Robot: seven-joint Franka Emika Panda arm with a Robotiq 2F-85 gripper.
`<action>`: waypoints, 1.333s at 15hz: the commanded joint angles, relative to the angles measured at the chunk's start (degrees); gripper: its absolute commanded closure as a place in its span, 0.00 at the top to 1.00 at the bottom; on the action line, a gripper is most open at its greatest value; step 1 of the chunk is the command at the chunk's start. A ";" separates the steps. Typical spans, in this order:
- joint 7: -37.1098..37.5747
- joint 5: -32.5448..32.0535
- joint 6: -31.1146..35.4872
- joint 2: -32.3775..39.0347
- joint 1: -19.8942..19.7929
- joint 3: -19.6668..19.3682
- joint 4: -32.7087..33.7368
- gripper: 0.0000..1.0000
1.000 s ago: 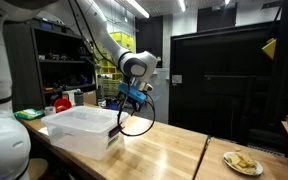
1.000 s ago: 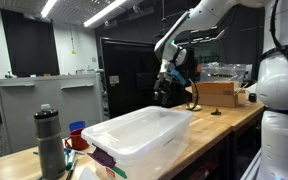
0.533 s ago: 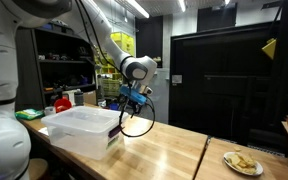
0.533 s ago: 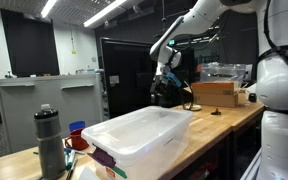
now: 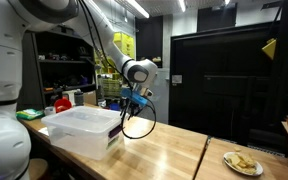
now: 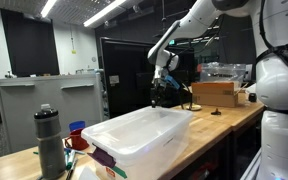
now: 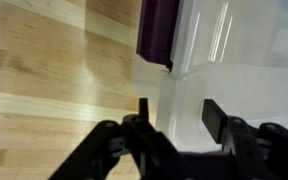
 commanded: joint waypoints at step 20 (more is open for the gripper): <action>7.66 -12.51 0.86 -14.33 2.43 2.02 -4.60 0.19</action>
